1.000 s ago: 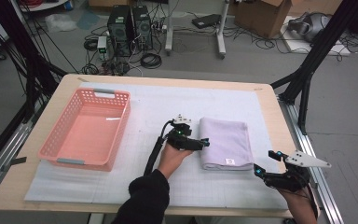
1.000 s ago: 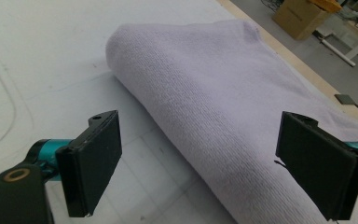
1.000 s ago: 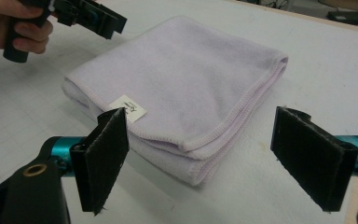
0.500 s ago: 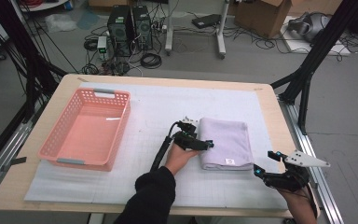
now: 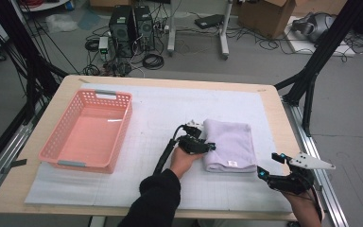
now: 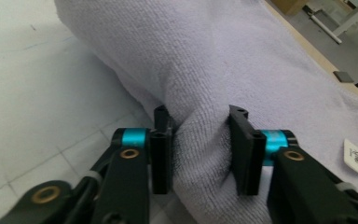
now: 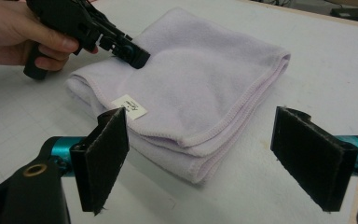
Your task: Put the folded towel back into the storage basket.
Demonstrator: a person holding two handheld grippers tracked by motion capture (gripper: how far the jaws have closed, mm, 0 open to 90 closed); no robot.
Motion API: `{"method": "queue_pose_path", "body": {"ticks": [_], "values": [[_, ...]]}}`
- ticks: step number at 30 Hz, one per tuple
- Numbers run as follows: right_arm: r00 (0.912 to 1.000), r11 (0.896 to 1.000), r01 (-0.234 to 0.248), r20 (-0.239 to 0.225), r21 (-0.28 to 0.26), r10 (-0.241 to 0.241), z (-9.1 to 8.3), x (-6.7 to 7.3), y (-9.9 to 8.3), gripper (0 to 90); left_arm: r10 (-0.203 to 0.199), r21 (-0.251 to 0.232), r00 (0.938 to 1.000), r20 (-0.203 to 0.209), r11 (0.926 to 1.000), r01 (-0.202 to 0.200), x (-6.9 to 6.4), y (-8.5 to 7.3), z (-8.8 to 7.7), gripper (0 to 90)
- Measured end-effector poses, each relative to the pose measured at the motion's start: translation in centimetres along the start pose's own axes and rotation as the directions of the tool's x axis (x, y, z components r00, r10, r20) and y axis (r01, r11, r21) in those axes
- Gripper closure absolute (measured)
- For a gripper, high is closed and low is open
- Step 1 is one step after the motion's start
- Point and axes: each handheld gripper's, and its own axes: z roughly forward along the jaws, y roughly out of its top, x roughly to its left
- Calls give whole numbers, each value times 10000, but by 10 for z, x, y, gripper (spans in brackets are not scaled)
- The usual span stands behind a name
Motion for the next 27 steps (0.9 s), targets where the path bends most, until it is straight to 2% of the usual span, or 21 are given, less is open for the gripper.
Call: {"method": "queue_pose_path", "body": {"ticks": [4, 7, 17, 22, 27], "values": [[10000, 10000, -26, -1, 5, 26, -1, 0, 0, 180, 150, -119, 9999, -12, 9998, -150, -1, 0, -1, 718], [10000, 10000, -67, 4, -1, 67, -1, -1, 0, 180, 460, -376, 9988, 141, 9983, -454, -3, 1, -4, 732], [9999, 9999, -128, -7, -41, 128, -2, -1, 0, 180, 1136, -1131, 9924, 481, 9877, -1076, -8, 5, -14, 744], [9999, 9999, -138, -12, -73, 138, -2, -1, 0, 180, 1631, -1511, 9843, 674, 9768, -1515, -12, 7, -21, 748], [9999, 9999, -137, -24, -104, 136, -3, -1, 0, 180, 2245, -1901, 9714, 770, 9598, -2067, -16, 9, -30, 750]]}}
